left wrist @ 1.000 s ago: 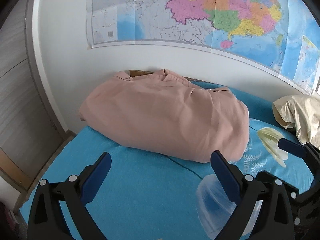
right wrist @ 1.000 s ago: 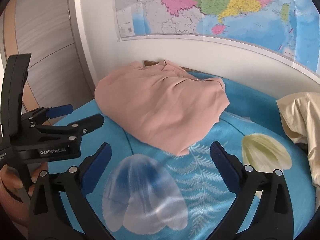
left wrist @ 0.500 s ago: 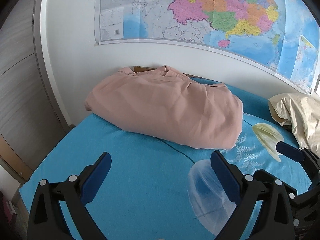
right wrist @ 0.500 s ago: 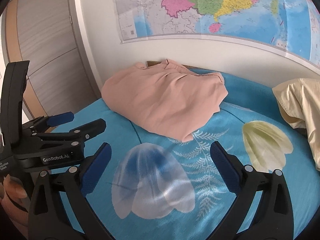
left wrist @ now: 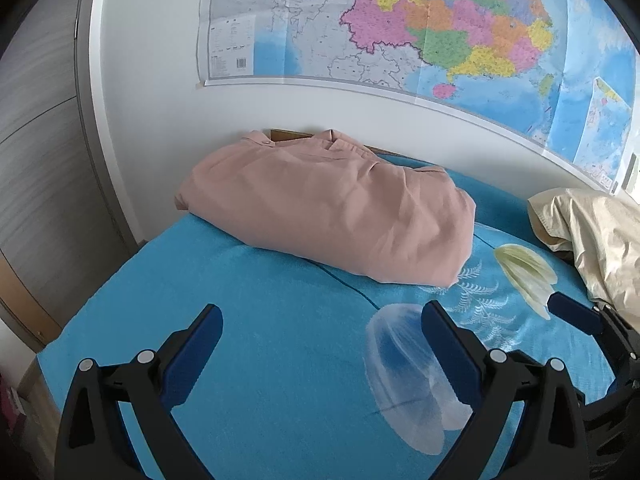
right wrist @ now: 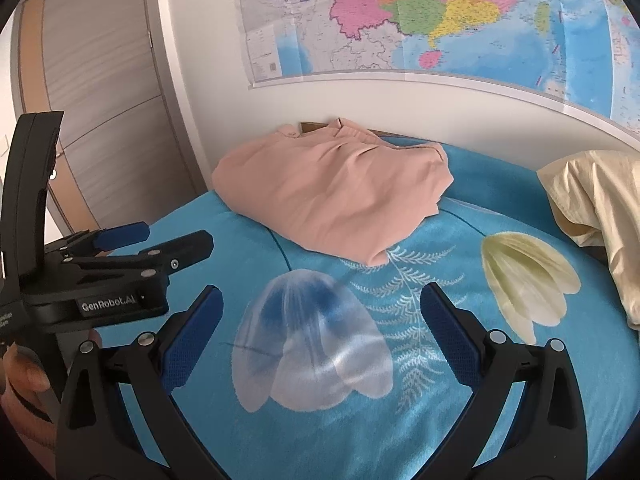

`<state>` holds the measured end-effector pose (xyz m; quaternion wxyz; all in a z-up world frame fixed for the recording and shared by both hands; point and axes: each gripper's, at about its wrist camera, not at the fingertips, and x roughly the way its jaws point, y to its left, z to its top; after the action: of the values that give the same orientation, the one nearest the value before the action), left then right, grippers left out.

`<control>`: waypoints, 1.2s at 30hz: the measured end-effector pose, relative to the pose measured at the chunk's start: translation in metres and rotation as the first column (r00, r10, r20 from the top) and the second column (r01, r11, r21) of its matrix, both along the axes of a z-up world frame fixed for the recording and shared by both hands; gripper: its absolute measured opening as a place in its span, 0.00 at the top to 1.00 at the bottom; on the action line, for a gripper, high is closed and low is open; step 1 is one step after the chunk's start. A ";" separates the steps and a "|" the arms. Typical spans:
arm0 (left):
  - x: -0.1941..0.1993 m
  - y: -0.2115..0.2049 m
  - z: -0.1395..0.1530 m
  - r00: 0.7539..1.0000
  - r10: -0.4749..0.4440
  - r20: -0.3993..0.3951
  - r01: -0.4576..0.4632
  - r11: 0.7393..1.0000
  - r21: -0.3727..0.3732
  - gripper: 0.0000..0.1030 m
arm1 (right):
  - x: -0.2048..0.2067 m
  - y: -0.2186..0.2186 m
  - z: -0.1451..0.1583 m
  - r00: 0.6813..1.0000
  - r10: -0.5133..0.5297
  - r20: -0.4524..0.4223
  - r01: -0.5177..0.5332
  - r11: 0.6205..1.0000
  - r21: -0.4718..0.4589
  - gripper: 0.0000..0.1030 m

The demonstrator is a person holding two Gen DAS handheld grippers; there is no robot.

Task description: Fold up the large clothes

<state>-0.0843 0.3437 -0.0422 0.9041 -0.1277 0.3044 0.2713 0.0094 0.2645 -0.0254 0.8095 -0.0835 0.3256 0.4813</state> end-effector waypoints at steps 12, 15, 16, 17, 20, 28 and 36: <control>-0.009 -0.005 0.001 1.000 0.009 -0.001 -0.009 1.000 0.027 0.07 | -0.010 -0.006 0.002 1.000 -0.002 -0.008 0.002 1.000 0.003 0.05; -0.011 -0.007 0.001 1.000 0.006 -0.001 -0.006 1.000 0.029 0.07 | -0.013 -0.007 0.003 1.000 -0.001 -0.005 0.001 1.000 0.004 0.05; -0.012 -0.007 0.001 1.000 0.005 -0.001 -0.004 1.000 0.029 0.07 | -0.013 -0.008 0.003 1.000 -0.002 -0.006 0.002 1.000 0.003 0.05; -0.012 -0.007 0.001 1.000 0.004 -0.002 -0.004 1.000 0.030 0.07 | -0.014 -0.008 0.003 1.000 -0.003 -0.006 0.003 1.000 0.001 0.05; -0.013 -0.008 0.002 1.000 0.005 0.002 -0.005 1.000 0.031 0.07 | -0.015 -0.009 0.003 1.000 -0.008 -0.008 0.008 1.000 0.005 0.05; -0.012 -0.011 0.002 1.000 0.001 -0.003 -0.001 0.999 0.036 0.07 | -0.014 -0.010 0.003 1.000 -0.007 -0.019 0.007 1.000 0.003 0.05; -0.013 -0.013 0.002 1.000 0.002 -0.004 -0.002 0.999 0.040 0.07 | -0.014 -0.012 0.003 1.000 -0.014 -0.023 0.014 1.000 0.010 0.05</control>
<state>-0.0972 0.3303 -0.0398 0.9056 -0.1095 0.3007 0.2783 -0.0049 0.2526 -0.0224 0.8095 -0.0715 0.3329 0.4783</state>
